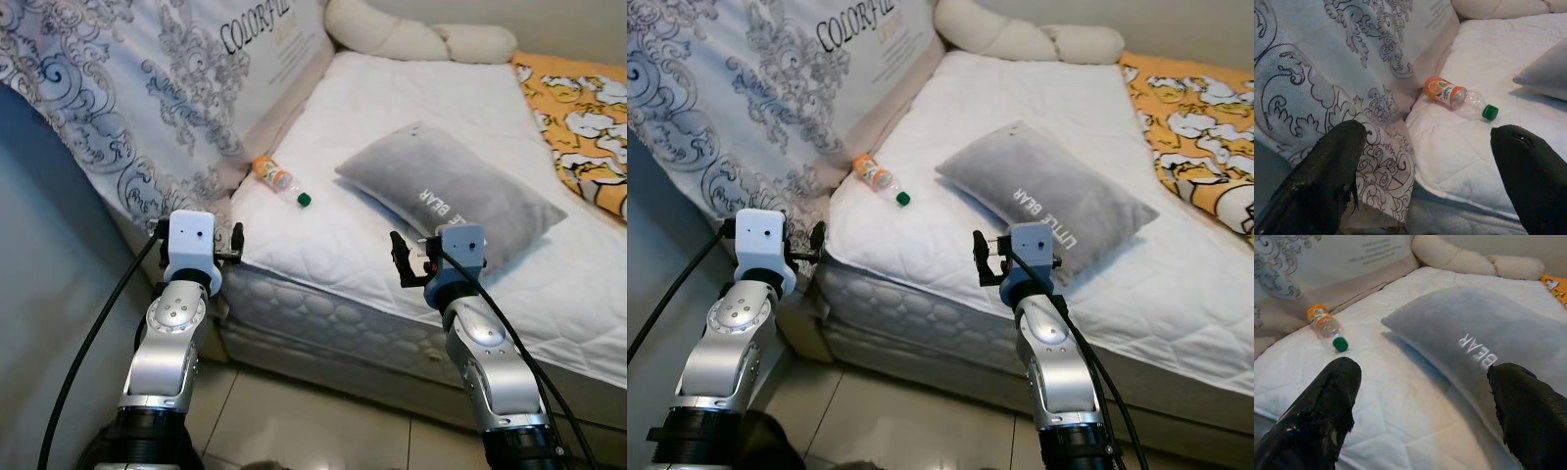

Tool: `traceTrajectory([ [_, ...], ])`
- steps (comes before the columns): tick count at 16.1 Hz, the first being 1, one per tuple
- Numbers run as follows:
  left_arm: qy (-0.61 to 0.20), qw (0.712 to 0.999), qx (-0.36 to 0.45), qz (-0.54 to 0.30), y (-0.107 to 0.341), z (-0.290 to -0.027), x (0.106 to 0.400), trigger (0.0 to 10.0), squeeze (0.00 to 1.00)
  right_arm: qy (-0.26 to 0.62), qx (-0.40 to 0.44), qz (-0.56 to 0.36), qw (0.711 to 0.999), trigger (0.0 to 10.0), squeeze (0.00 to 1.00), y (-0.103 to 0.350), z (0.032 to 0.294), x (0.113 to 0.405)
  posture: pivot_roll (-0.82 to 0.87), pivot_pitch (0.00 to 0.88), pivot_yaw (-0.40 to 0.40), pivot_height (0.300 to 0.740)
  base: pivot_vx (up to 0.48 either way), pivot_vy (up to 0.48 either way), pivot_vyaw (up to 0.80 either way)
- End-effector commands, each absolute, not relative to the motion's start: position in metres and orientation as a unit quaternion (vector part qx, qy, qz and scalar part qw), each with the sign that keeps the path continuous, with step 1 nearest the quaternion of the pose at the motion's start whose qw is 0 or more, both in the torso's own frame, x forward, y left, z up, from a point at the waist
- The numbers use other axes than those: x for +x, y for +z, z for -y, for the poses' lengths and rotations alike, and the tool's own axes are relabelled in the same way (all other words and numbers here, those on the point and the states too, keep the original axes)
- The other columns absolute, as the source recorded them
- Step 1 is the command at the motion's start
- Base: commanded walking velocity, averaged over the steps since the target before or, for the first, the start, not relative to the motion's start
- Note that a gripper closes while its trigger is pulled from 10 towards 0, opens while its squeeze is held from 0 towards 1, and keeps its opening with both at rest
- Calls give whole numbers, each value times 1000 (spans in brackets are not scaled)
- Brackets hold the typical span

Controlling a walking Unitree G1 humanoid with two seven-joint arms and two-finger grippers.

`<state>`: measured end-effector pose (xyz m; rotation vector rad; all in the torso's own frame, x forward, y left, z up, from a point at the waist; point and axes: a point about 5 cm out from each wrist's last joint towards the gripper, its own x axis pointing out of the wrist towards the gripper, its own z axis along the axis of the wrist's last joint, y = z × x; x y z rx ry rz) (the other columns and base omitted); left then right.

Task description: Clean up the room

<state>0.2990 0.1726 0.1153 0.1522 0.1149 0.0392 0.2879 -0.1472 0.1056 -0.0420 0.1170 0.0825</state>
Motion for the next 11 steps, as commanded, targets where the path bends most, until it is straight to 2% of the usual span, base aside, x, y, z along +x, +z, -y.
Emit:
traceTrajectory([
  [1, 17, 996, 76, -45, 121, -169, 304, 10000, 0, 34, -24, -58, 997, 10000, 0, 109, 151, 292, 0, 0, 21, 740, 315, 0, 0],
  [9, 10, 996, 71, -51, 118, -165, 304, 10000, 0, 34, -44, -68, 996, 10000, 0, 106, 152, 293, 2, 0, 24, 740, 334, 0, 0],
  [11, 8, 996, 71, -52, 117, -165, 303, 10000, 0, 34, -48, -71, 996, 10000, 0, 105, 152, 293, 3, 0, 25, 740, 352, 0, 800],
])
